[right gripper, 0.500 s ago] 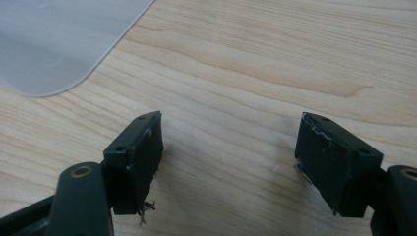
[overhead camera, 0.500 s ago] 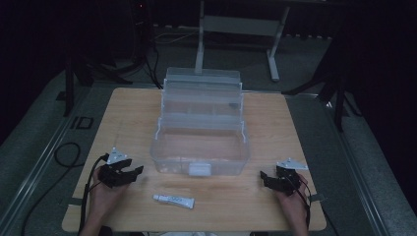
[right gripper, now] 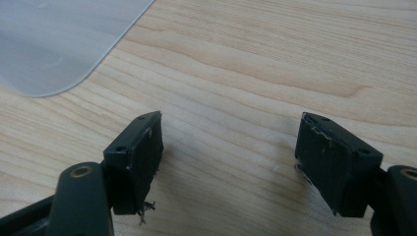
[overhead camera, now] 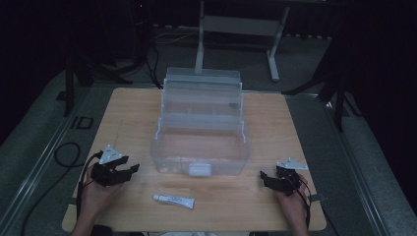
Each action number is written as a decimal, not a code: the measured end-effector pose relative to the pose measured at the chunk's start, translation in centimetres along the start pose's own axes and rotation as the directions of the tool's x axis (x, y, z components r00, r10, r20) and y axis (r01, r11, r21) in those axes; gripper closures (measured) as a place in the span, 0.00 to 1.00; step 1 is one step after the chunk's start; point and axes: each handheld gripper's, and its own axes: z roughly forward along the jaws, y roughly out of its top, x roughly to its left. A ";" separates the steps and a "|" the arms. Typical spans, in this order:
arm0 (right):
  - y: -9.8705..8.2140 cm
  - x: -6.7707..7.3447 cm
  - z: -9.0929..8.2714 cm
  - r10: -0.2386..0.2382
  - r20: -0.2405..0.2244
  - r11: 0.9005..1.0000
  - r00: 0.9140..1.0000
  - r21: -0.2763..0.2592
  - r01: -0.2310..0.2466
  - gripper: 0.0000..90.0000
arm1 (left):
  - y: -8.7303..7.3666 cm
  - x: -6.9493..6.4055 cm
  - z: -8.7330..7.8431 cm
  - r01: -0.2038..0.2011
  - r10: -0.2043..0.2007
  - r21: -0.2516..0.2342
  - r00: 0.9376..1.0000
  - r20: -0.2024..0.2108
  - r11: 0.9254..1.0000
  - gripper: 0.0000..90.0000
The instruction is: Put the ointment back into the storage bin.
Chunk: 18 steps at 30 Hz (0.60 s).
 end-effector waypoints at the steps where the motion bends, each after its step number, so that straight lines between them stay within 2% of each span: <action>1: 0.0 0.0 0.0 0.001 0.000 1.000 1.000 0.000 -0.001 0.29 | 0.1 -0.1 -0.1 -0.013 0.013 -0.003 1.000 0.006 1.000 0.51; 5: 0.0 0.0 0.0 0.001 0.000 1.000 1.000 0.000 -0.001 0.29 | 0.5 -0.4 -0.4 -0.046 0.046 -0.001 0.998 0.033 0.999 0.51; 11: 0.0 0.0 0.0 0.001 0.000 1.000 1.000 0.000 -0.001 0.29 | 0.9 -1.0 -0.6 -0.097 0.097 -0.002 0.992 0.075 0.995 0.51; 15: 0.0 0.0 0.0 0.002 0.000 1.000 1.000 0.000 -0.002 0.29 | 1.2 -1.5 -0.6 -0.132 0.131 0.002 0.986 0.100 0.991 0.51; 18: 0.0 0.0 0.0 0.001 0.000 1.000 1.000 0.000 -0.001 0.29 | 1.5 -1.9 -0.6 -0.166 0.164 0.008 0.979 0.120 0.986 0.49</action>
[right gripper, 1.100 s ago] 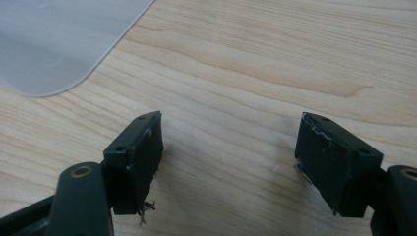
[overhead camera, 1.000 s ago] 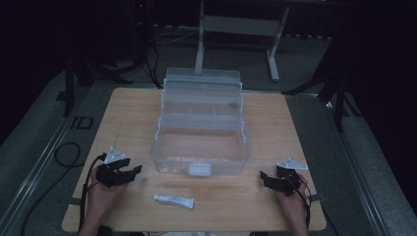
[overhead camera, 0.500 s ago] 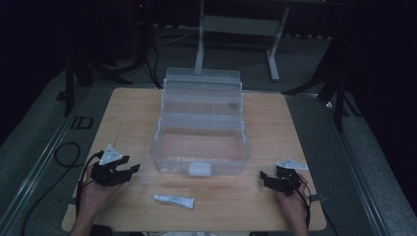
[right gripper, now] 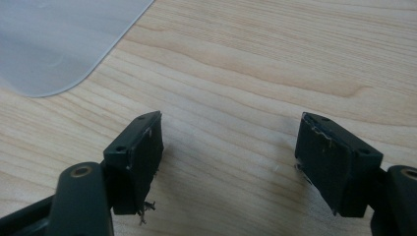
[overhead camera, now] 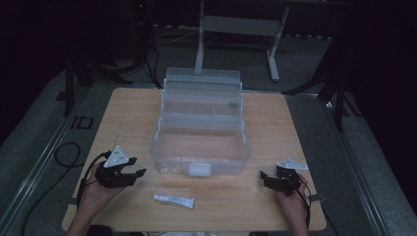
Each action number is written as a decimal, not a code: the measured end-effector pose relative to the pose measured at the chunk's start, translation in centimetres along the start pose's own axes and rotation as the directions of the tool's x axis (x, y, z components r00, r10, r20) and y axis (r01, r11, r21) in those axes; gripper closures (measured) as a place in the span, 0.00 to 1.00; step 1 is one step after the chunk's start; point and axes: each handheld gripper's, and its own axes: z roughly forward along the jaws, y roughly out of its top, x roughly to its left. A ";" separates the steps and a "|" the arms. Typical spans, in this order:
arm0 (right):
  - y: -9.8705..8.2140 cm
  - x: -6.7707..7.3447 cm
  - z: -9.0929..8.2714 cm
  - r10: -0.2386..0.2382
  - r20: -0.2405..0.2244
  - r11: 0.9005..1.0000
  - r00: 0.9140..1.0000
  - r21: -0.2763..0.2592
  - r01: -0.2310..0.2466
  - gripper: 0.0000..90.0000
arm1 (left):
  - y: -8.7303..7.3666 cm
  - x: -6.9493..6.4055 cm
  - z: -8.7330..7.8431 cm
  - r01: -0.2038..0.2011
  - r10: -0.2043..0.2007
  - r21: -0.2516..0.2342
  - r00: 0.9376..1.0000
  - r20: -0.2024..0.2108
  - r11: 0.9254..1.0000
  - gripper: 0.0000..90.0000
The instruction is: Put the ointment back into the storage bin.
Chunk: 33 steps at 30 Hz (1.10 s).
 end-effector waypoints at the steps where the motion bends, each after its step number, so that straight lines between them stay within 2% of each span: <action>1: 0.0 0.0 0.0 0.000 0.000 1.000 1.000 0.000 0.000 0.29 | 0.1 -0.1 0.0 -0.013 0.013 0.005 1.000 0.006 1.000 0.49; 13: 0.0 0.0 0.0 0.000 0.000 1.000 1.000 0.000 0.000 0.29 | 1.2 -1.3 0.2 -0.092 0.090 0.025 0.993 0.080 0.995 0.49; 21: 0.0 0.0 0.0 0.000 0.000 1.000 1.000 0.000 0.000 0.29 | 1.5 -1.9 0.5 -0.148 0.141 0.045 0.982 0.129 0.988 0.49; 33: 0.0 0.0 0.0 0.000 -0.001 1.000 1.000 0.001 0.000 0.29 | 2.6 -2.6 0.9 -0.200 0.186 0.065 0.967 0.173 0.978 0.49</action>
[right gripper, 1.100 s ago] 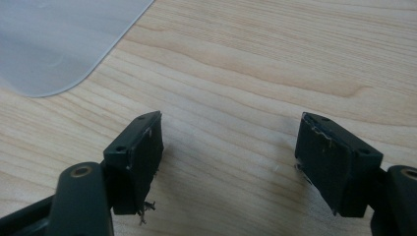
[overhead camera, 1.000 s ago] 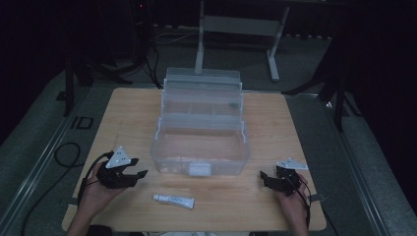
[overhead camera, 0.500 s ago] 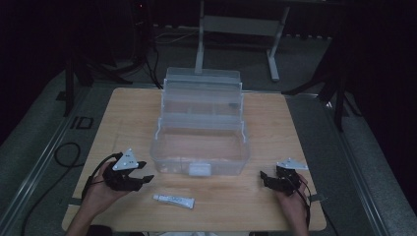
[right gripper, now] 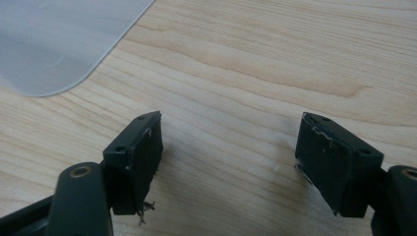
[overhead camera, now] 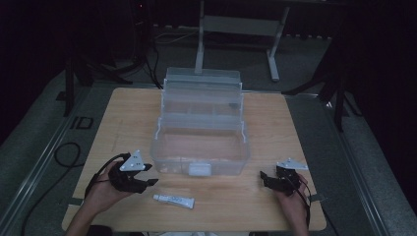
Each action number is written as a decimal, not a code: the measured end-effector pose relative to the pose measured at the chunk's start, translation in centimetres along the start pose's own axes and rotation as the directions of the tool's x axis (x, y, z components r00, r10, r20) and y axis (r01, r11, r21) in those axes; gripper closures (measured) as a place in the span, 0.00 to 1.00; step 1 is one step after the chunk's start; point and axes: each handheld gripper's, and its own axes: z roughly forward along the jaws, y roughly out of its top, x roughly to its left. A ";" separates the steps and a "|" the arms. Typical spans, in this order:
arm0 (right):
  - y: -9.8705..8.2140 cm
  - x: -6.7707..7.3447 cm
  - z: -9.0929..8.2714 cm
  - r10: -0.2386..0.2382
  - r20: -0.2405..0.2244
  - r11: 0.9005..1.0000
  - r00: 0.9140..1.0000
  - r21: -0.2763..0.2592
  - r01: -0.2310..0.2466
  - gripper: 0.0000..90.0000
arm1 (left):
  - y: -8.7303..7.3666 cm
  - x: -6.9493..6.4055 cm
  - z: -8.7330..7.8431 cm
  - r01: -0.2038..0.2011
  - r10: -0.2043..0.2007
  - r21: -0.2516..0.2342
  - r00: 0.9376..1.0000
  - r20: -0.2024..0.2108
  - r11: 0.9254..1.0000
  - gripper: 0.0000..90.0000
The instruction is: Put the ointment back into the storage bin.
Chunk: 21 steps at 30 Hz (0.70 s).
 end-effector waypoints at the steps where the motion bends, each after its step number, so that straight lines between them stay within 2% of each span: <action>1: 0.0 0.0 0.0 0.000 0.000 1.000 1.000 0.000 0.000 0.29 | 0.1 0.0 0.0 -0.005 0.005 0.001 1.000 0.004 1.000 0.49; 7: 0.0 0.0 0.0 0.000 0.000 1.000 1.000 0.000 0.000 0.29 | 0.5 -0.1 0.3 -0.010 0.010 0.013 1.000 0.012 1.000 0.49; 21: 0.0 0.0 0.0 0.000 0.000 1.000 1.000 0.000 0.000 0.29 | 1.4 -0.6 0.8 -0.054 0.050 0.050 0.996 0.069 0.997 0.50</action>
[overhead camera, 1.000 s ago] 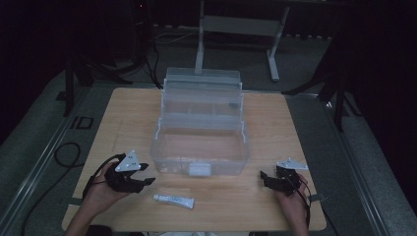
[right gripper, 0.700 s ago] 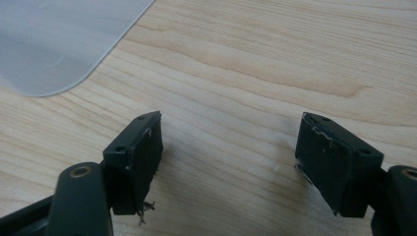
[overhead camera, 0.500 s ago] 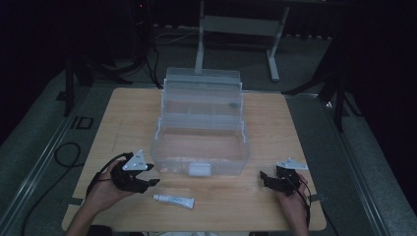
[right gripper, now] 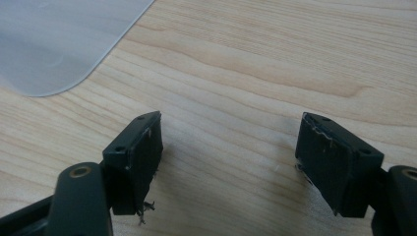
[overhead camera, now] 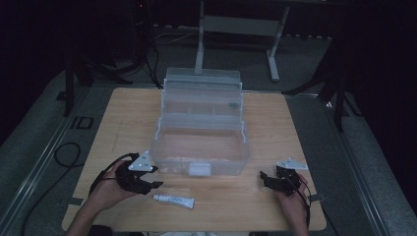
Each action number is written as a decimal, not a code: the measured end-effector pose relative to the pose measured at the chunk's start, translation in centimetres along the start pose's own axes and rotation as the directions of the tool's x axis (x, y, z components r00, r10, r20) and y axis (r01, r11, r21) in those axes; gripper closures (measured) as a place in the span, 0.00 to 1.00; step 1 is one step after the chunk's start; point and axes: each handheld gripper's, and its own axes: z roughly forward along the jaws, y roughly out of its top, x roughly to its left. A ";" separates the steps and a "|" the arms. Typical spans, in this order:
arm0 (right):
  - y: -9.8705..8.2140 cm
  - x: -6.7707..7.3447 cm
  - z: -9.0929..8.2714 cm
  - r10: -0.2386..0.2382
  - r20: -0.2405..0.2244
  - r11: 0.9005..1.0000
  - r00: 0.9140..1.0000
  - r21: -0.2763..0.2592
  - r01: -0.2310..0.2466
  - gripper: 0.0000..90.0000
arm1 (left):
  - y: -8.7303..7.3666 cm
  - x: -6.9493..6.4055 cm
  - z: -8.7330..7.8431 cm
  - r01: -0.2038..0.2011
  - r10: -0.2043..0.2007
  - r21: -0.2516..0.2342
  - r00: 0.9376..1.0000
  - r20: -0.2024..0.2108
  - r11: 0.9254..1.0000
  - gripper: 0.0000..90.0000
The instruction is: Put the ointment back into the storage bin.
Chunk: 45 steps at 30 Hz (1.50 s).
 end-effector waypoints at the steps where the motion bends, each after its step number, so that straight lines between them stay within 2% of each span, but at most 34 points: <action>1: 0.0 0.0 0.0 0.000 0.000 1.000 1.000 0.000 0.000 0.29 | 0.1 0.0 0.0 -0.005 0.005 0.004 1.000 0.006 1.000 0.51; 5: 0.0 0.0 0.0 0.000 0.000 1.000 1.000 0.001 0.000 0.29 | 0.4 -0.2 0.1 -0.018 0.018 0.011 0.999 0.027 1.000 0.51; 12: 0.0 0.0 0.0 0.000 0.000 1.000 1.000 0.001 0.000 0.29 | 0.8 -0.4 0.7 -0.051 0.049 0.060 0.998 0.037 0.997 0.54; 23: 0.0 0.0 0.0 0.000 -0.001 1.000 1.000 0.000 0.000 0.28 | 1.6 -0.7 0.5 -0.080 0.076 0.080 0.995 0.061 0.994 0.56; 29: 0.0 0.0 0.0 0.001 -0.001 1.000 1.000 0.000 -0.001 0.28 | 2.0 -0.8 0.7 -0.109 0.101 0.119 0.993 0.067 0.987 0.58; 34: 0.0 0.0 0.0 0.001 -0.001 1.000 1.000 0.001 -0.001 0.28 | 2.6 -0.8 1.0 -0.118 0.109 0.116 0.990 0.084 0.986 0.58; 42: 0.0 0.0 0.0 0.001 -0.001 1.000 1.000 0.001 -0.001 0.28 | 3.4 -1.0 1.4 -0.171 0.152 0.147 0.980 0.130 0.974 0.58; 45: 0.0 0.0 0.0 0.000 -0.001 1.000 1.000 0.000 0.000 0.28 | 3.5 -1.2 1.7 -0.177 0.154 0.157 0.977 0.145 0.972 0.57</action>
